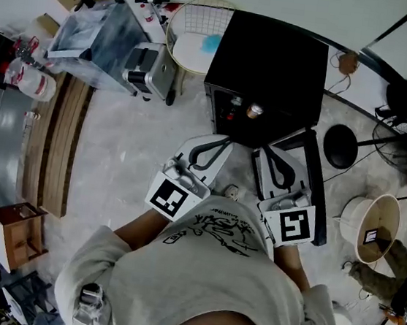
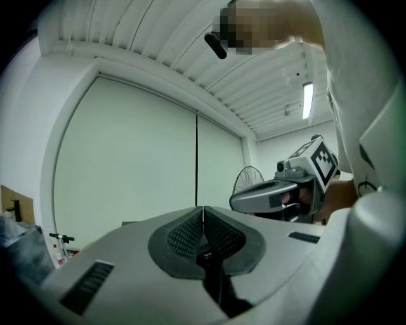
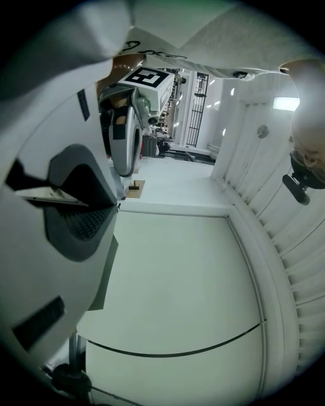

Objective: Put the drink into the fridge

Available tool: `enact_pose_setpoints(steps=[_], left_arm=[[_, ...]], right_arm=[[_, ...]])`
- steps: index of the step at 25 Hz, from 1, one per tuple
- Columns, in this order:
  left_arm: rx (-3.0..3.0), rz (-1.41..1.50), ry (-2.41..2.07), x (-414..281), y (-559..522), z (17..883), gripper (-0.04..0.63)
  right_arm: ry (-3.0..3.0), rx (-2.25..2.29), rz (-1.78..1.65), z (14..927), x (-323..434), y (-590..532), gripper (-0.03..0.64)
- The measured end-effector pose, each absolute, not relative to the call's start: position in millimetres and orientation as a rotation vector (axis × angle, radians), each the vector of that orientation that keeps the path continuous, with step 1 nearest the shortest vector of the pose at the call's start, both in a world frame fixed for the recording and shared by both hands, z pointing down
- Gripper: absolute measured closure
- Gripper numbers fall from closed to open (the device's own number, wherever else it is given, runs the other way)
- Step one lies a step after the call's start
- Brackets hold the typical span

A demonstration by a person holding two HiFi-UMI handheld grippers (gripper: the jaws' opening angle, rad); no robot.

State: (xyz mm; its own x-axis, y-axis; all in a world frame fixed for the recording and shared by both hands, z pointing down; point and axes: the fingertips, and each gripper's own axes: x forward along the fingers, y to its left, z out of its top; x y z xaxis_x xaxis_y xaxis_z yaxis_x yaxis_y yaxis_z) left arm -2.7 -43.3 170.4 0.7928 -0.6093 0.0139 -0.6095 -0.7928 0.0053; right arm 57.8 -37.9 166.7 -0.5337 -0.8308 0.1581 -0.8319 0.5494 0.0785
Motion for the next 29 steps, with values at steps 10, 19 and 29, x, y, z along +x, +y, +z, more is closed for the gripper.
enact_pose_setpoints(steps=[10, 19, 29], left_arm=[[2.968, 0.008, -1.012, -4.5, -37.6, 163.1, 0.574], [2.968, -0.005, -0.998, -1.8, -33.8, 160.5, 0.574], [2.966, -0.009, -0.994, 1.8, -26.3, 157.6, 0.574]], right_arm=[[-2.615, 1.411, 0.023, 161.7, 57.6, -30.8, 0.611], [-2.609, 1.448, 0.047, 162.5, 64.8, -28.3, 0.611], [-2.612, 1.454, 0.035, 158.5, 68.6, -20.3, 0.609]])
